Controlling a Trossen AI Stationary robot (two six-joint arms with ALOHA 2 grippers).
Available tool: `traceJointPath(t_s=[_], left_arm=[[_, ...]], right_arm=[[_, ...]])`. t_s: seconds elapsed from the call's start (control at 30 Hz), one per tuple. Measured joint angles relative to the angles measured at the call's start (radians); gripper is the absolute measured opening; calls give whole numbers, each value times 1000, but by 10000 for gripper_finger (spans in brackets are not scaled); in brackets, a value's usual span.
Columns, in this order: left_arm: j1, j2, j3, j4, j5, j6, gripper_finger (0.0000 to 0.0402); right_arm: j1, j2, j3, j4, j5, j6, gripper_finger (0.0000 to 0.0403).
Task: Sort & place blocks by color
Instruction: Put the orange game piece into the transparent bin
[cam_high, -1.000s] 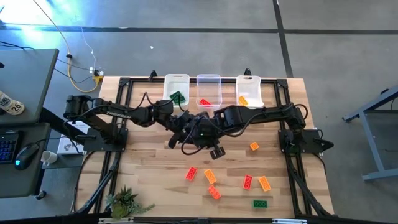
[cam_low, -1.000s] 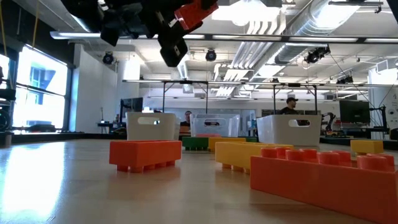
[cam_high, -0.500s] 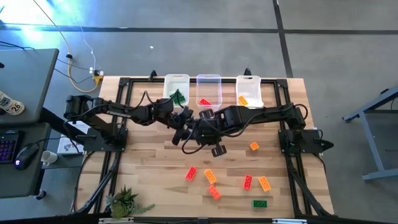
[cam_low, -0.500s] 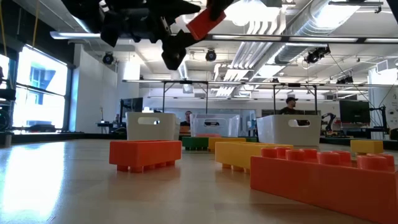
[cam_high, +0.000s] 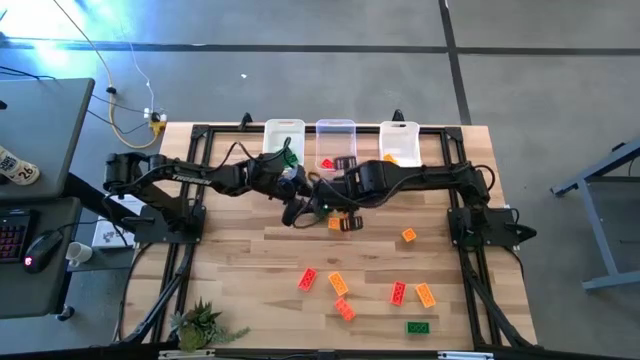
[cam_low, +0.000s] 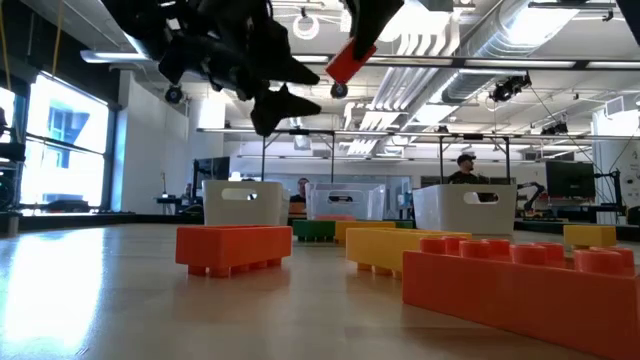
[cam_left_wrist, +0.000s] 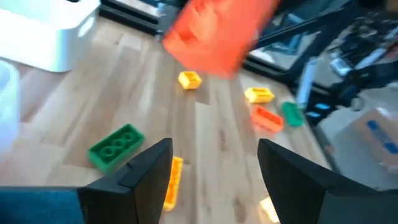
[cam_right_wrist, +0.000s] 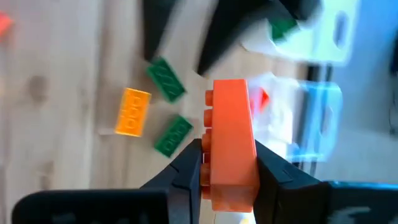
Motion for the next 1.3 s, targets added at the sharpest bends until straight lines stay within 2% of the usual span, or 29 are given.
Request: traceJointPath(t_s=[0.23,0.37,0.67,0.8,0.93,1.13,1.3], left_arm=[[8,-2,0,-34,-34,34,223],[7,-2,0,-62,-93,71,223],[5,-3,0,-99,-233,82,223],[-4,-3,0,-109,-293,109,223],[-22,-3,0,-150,-355,126,223],[-51,-3,0,-236,-440,144,223],[-81,-3,0,-281,-498,144,223]], right_arm=[[-81,0,0,-35,66,131,73],[-146,0,0,-32,69,189,73],[-346,15,0,42,-106,211,73],[-412,57,0,55,-119,210,73],[-453,102,0,72,-135,203,73],[-493,156,0,95,-216,177,73],[-519,200,0,112,-226,151,81]])
